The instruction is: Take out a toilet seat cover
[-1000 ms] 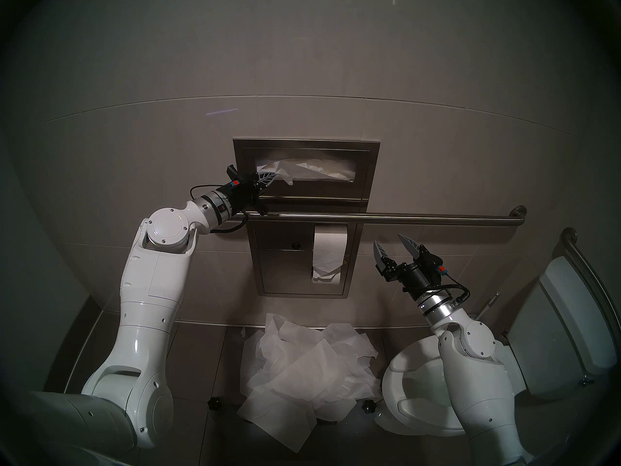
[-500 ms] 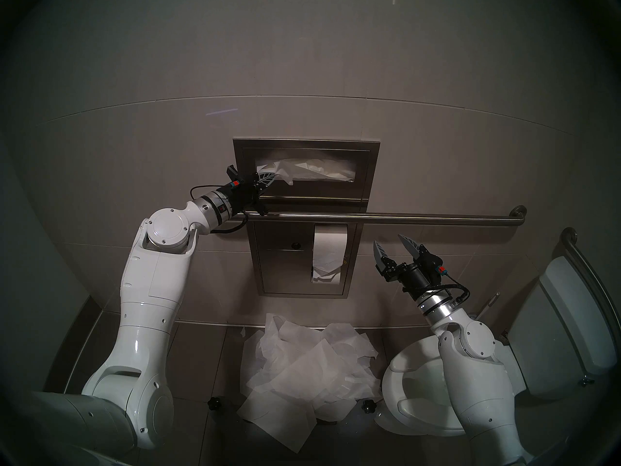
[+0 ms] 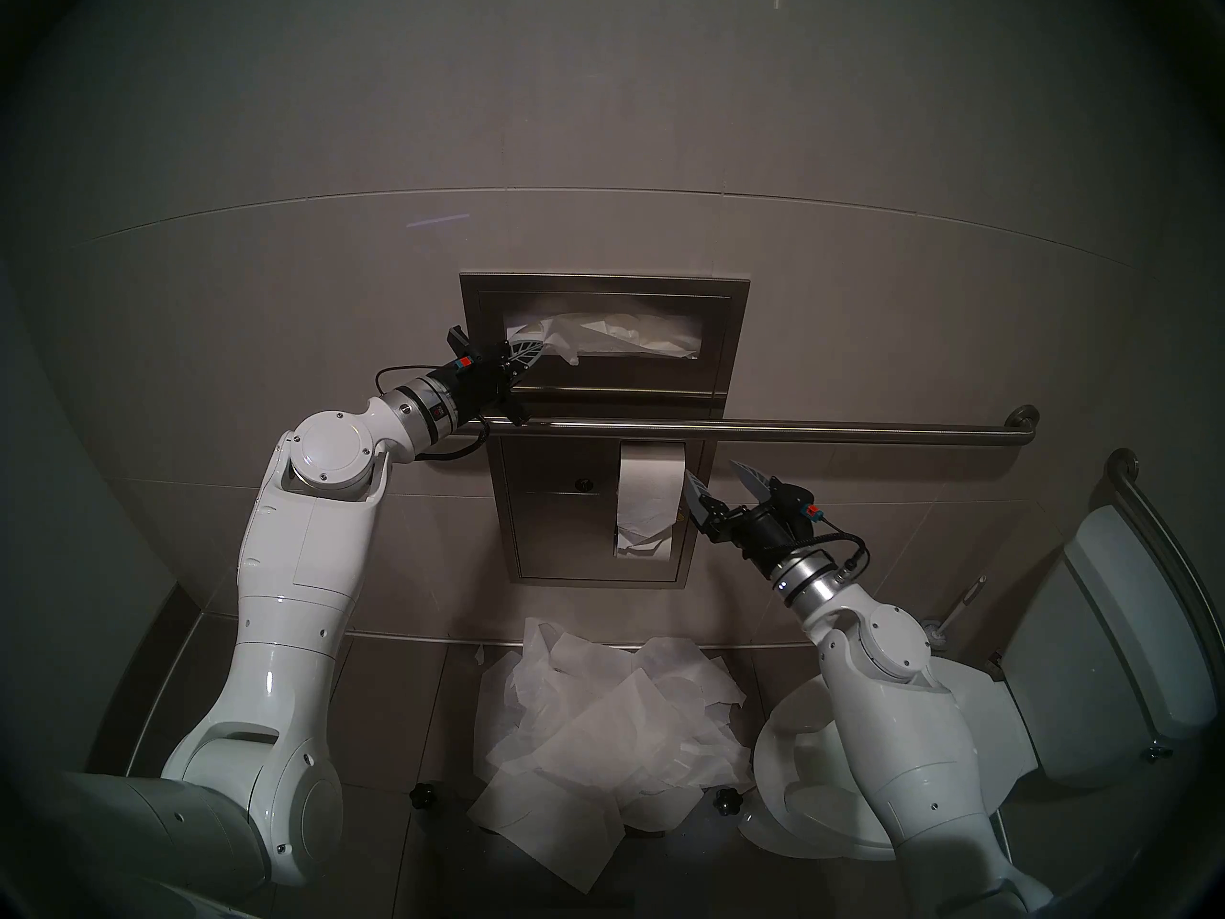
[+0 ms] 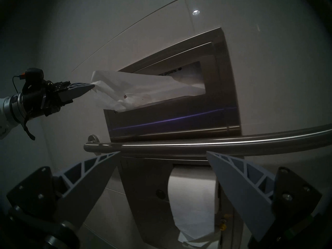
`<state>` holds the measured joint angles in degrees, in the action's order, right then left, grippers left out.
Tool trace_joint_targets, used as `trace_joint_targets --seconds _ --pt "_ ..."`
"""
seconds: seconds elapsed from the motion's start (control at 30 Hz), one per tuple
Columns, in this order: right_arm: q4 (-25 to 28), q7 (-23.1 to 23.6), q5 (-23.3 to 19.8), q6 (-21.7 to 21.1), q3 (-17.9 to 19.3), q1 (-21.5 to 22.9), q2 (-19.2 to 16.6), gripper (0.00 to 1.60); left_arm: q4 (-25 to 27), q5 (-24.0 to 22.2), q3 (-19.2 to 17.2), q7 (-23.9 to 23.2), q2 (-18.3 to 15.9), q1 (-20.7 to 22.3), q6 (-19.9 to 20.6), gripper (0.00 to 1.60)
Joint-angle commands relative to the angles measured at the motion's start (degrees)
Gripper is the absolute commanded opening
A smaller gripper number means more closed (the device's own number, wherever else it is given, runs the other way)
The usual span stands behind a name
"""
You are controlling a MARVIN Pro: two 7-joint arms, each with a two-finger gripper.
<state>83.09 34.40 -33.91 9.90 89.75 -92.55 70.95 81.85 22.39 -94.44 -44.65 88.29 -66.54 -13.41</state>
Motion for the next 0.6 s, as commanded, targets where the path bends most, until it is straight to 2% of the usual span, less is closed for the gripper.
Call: trace_joint_targets --seconds 0.0,0.2,0.27,0.3,0.33,0.37,0.4,0.57 --pt "2.42 -0.13 -0.60 -1.35 -0.27 6.19 0.39 1.60 1.66 -0.30 -0.01 0.25 0.20 1.95 -0.42 0.00" --pt "1.04 -1.09 -2.48 -4.19 0.22 8.68 1.40 1.60 1.61 -0.27 -0.03 0.25 0.21 1.93 -0.42 0.00" --pt "0.78 -1.05 0.39 -2.65 -0.47 9.45 0.07 1.60 1.58 -0.26 -0.03 0.25 0.21 1.91 -0.42 0.00" --pt "0.22 -0.07 3.40 -1.23 -1.87 10.84 -1.59 1.60 1.51 -0.24 -0.04 0.24 0.21 1.86 -0.41 0.00" --pt "0.78 0.00 4.34 -0.59 -2.28 10.31 -1.88 1.60 1.48 -0.23 -0.04 0.24 0.21 1.84 -0.40 0.00" --pt "-0.09 0.42 5.20 -0.44 -3.01 11.86 -2.25 1.60 1.41 -0.22 -0.04 0.23 0.20 1.79 -0.38 0.00" --pt "0.78 0.39 5.99 0.26 -3.07 10.63 -2.50 1.60 1.39 -0.21 -0.04 0.23 0.20 1.77 -0.38 0.00" --pt "-0.71 0.23 11.21 2.51 -4.48 13.86 -3.71 1.60 1.31 -0.17 -0.05 0.23 0.22 1.73 -0.38 0.00"
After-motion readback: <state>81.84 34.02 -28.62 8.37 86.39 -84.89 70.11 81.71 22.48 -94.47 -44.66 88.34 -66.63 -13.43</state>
